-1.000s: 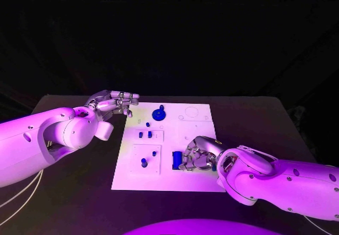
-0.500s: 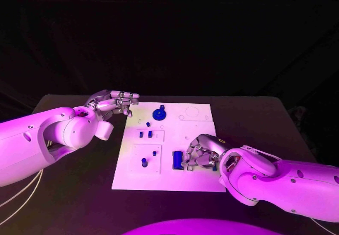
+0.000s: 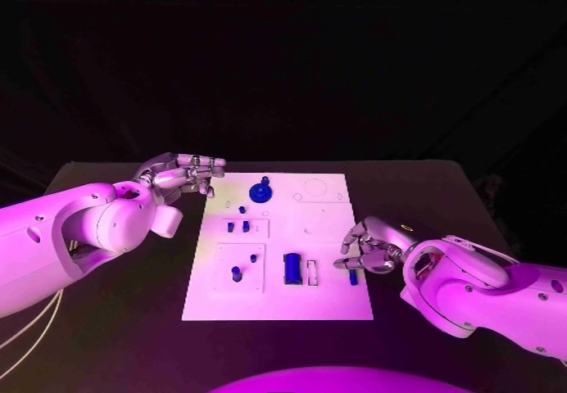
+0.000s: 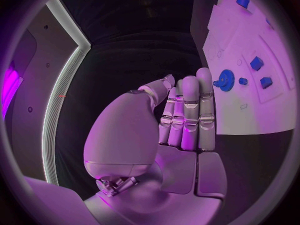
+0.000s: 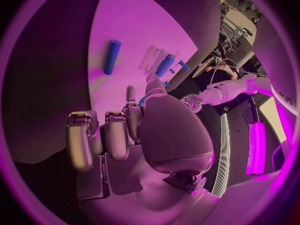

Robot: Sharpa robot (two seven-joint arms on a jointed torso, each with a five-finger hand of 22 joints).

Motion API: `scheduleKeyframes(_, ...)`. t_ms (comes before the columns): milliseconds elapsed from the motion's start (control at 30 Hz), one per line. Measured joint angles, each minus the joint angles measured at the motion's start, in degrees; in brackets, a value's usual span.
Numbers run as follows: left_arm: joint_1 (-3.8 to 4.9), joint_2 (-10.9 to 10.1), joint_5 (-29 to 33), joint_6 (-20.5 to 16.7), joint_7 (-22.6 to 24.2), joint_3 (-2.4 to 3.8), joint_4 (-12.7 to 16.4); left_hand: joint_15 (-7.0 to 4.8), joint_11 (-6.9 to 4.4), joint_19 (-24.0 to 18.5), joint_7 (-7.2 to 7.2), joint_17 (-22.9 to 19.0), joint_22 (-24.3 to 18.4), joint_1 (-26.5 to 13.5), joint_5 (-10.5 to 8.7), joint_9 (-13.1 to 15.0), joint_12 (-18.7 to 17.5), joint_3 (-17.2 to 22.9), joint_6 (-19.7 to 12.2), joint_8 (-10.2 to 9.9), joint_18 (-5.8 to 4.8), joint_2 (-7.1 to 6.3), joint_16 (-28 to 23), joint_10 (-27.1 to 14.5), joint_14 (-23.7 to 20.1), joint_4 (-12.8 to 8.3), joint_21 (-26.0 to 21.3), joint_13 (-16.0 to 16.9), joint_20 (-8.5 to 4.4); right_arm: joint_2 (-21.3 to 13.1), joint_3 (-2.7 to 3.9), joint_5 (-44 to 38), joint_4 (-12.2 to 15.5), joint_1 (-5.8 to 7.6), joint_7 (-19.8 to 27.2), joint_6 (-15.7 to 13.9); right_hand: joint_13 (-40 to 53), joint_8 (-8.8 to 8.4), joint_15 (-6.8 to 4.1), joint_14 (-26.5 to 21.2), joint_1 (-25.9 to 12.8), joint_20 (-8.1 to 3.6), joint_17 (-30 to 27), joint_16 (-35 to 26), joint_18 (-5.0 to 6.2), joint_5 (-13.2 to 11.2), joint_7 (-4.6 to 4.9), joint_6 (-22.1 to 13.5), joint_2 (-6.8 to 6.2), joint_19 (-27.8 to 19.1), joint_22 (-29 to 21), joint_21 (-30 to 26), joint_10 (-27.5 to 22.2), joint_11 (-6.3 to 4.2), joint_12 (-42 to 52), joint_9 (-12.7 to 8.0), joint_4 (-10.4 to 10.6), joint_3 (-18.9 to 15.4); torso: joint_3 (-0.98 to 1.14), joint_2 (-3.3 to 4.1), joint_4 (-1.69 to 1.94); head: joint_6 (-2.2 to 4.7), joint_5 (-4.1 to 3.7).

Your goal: Assemble the parts on the task board

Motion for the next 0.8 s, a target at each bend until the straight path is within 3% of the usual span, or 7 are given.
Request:
scheduleKeyframes(267, 0.0, 0.03, 0.01, 0.0, -0.01, -0.02, 0.06, 0.0, 0.0, 0.0, 0.0, 0.0, 0.0, 0.0, 0.0, 0.0, 0.0, 0.0, 0.0, 0.0, 0.01, 0.0, 0.0, 0.0, 0.0, 0.0, 0.0, 0.0, 0.0, -2.45, -0.15, -3.88, 0.83, -0.15, -1.94, 1.46, 0.02, -0.43, 0.0, 0.0, -0.22, 0.0, 0.0, 0.0, 0.0, 0.21, -0.62, 2.4, 0.66, 0.0, 0.0, 0.66, 0.58, -0.29, 0.96, -1.05, 0.79, -0.49, 0.02, -0.01, -0.32, 0.27, -0.62)
scheduleKeyframes(800, 0.0, 0.01, 0.01, 0.03, -0.01, -0.04, 0.19, 0.0, -0.01, 0.0, 0.0, 0.01, 0.0, 0.0, 0.0, 0.01, 0.0, 0.0, 0.0, 0.0, 0.0, 0.0, 0.0, 0.01, 0.0, 0.0, 0.0, 0.04, 0.0, -1.02, -0.33, -8.4, -0.72, -2.82, -6.08, 2.34, 0.02, -0.71, -0.01, 0.0, -0.85, -0.01, -0.01, 0.0, 0.0, 0.21, -0.77, 3.36, 0.02, 0.0, -0.01, 0.66, 0.79, -0.5, 0.4, -1.45, 1.48, -0.87, 0.03, 0.04, -0.18, 0.04, -1.16)
